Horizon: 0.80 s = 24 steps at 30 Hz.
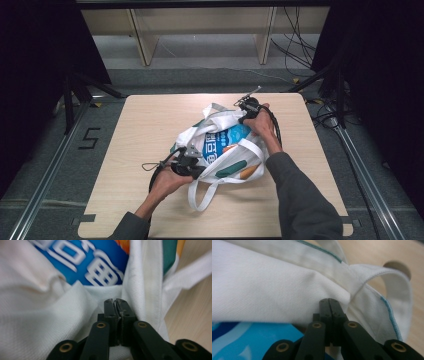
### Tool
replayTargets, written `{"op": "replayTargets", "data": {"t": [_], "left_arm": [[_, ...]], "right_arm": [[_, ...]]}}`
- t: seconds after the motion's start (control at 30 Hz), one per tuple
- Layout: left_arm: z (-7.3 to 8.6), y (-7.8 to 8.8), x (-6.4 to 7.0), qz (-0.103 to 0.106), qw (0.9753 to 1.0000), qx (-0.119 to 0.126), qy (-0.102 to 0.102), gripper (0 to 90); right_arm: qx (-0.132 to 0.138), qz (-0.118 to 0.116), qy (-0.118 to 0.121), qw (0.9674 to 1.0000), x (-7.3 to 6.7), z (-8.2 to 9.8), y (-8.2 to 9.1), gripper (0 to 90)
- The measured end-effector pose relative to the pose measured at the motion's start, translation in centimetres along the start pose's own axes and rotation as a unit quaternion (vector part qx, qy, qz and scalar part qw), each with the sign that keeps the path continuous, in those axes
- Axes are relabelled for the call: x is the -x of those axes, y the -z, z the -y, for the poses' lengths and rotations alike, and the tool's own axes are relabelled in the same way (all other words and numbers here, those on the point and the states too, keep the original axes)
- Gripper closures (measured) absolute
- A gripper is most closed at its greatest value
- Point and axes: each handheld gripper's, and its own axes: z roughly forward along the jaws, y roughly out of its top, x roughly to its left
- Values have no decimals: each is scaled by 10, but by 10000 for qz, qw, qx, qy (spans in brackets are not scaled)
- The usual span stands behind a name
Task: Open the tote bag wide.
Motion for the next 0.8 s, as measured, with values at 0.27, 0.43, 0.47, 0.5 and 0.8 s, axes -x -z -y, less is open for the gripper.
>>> {"op": "replayTargets", "data": {"t": [0.27,0.43,0.47,0.5,0.8], "left_arm": [[-66,-3,-35,-325,9992,140,158,865],[-88,-34,-57,-756,9964,-149,345,887],[-89,-38,-64,-893,9948,-307,378,887],[-88,-42,-73,-1174,9910,-546,327,893],[-71,-42,-99,-1771,9796,-892,327,894]], "right_arm": [[458,-651,871,9930,-40,10,47,900],[183,-645,1426,9875,-61,45,56,900],[153,-596,1463,9873,-64,54,57,900],[243,-662,1563,9852,-65,65,62,900],[56,-947,1313,9868,-61,138,68,900]]}}
